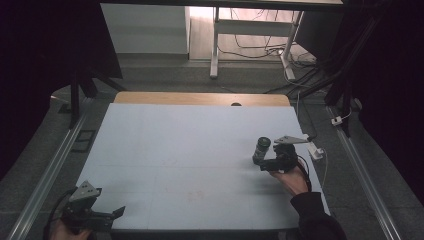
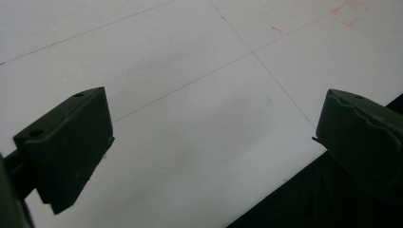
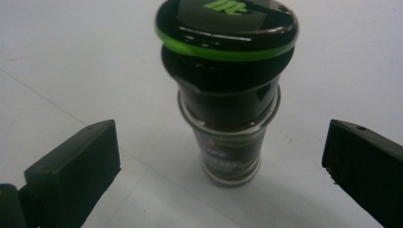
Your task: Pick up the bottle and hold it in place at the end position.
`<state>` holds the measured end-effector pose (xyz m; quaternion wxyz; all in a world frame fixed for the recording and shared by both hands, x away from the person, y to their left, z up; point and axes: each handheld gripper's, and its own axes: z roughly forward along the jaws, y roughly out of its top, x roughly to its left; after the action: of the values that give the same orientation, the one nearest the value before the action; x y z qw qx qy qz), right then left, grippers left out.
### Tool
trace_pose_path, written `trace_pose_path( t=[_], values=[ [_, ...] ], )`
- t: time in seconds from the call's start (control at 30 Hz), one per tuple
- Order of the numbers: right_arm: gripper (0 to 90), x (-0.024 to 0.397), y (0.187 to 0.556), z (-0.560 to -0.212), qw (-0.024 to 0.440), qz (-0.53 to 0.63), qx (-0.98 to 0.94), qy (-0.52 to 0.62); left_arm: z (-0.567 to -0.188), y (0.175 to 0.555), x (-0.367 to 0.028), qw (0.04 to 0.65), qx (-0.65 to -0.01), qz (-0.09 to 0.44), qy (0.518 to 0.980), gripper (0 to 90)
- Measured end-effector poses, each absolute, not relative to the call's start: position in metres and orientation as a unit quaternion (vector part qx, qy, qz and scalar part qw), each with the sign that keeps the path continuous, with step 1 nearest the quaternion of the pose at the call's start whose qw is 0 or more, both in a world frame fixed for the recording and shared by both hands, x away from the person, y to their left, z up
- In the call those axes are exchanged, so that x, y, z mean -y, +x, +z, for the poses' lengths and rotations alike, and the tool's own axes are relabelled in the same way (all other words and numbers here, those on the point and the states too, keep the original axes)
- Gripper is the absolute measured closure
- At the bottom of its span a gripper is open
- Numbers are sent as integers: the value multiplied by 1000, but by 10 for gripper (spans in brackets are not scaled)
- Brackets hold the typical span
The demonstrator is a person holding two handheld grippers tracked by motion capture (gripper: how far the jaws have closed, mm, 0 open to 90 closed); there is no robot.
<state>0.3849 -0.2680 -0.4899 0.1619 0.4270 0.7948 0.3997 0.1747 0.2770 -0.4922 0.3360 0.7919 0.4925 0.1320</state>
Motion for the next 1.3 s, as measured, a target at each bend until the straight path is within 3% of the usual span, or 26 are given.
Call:
trace_pose_path(
  t=[0.27,0.43,0.47,0.57,0.87,1.3],
  values=[
    [0,268,397,-501,167,383,-806,420,-492,175,-276,334,-492,132,793,0],
    [84,271,399,-502,170,392,-804,413,-492,175,-276,331,-491,132,795,0],
    [157,273,398,-503,173,394,-806,406,-492,175,-276,330,-491,133,795,0],
    [259,273,397,-503,177,391,-812,396,-492,175,-276,330,-491,133,796,0],
    [503,272,396,-502,171,397,-820,375,-493,175,-275,328,-490,133,796,0],
    [526,268,393,-501,191,383,-826,367,-493,175,-275,328,-491,134,796,0]
  ],
)
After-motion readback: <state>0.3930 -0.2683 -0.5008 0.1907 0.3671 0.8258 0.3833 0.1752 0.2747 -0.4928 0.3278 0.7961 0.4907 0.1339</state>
